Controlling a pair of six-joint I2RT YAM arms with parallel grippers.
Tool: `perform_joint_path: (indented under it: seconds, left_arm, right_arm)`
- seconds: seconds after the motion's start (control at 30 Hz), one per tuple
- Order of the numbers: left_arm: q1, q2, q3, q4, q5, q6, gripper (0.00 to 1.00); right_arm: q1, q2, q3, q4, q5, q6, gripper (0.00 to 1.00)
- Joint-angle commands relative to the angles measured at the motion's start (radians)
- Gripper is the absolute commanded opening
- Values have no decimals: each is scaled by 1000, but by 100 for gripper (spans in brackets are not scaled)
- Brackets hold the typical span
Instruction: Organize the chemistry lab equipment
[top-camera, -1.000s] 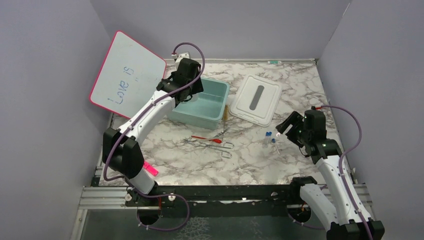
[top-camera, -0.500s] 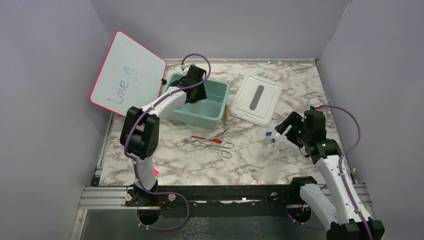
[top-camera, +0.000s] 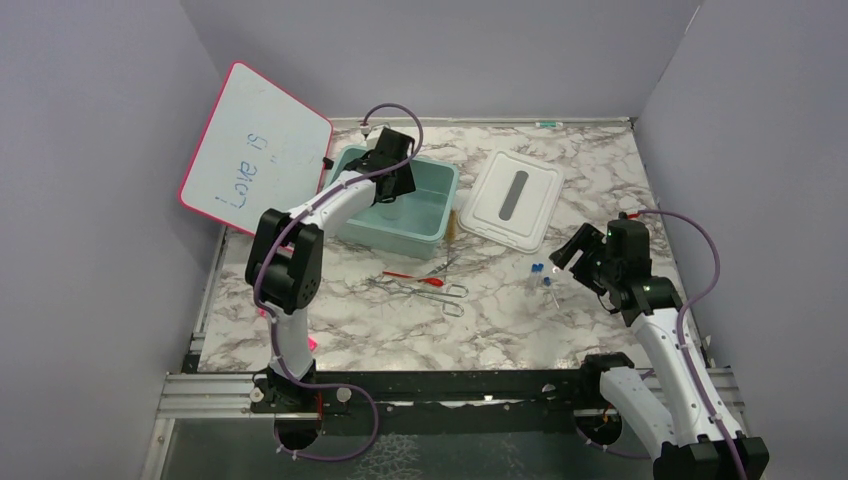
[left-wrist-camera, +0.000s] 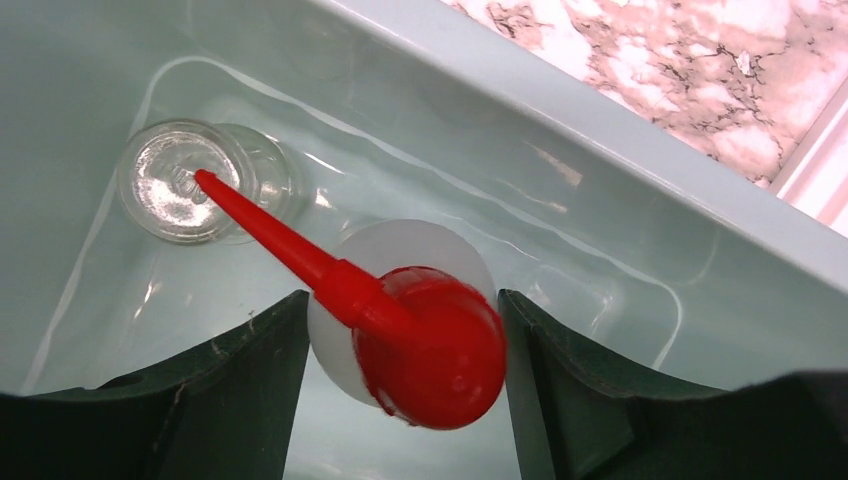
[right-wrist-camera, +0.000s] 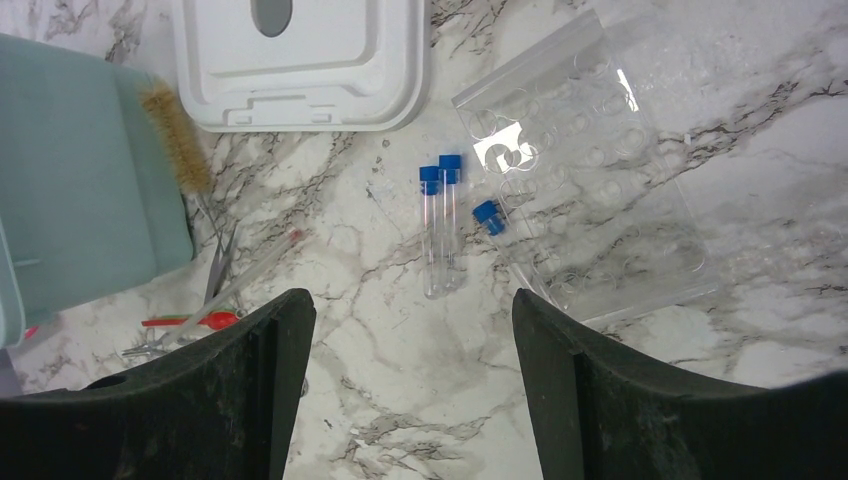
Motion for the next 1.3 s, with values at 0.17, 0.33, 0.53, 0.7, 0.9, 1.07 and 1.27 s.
perform_joint_path:
  seconds: [0.17, 0.33, 0.53, 0.7, 0.9, 1.07, 1.27]
  left_arm:
    - [7, 10, 13, 6, -33, 10, 80]
    - [6, -4, 22, 4, -33, 26, 82]
    - [6, -58, 36, -15, -23, 44, 84]
    - [6, -155, 28, -49, -9, 56, 89]
    - [6, -313, -19, -82, 21, 86, 94]
    - [6, -486, -107, -83, 144, 145, 95]
    - [6, -756, -308, -60, 310, 185, 95]
  right_arm:
    - [5, 2, 20, 9, -15, -16, 77]
    - [3, 1, 19, 9, -16, -16, 77]
    - [5, -2, 23, 6, -18, -16, 77]
    - [4, 3, 32, 6, -24, -29, 77]
    - [5, 19, 45, 5, -57, -56, 77]
    - [3, 36, 51, 12, -126, -92, 78]
    - [4, 101, 62, 38, -295, -195, 76]
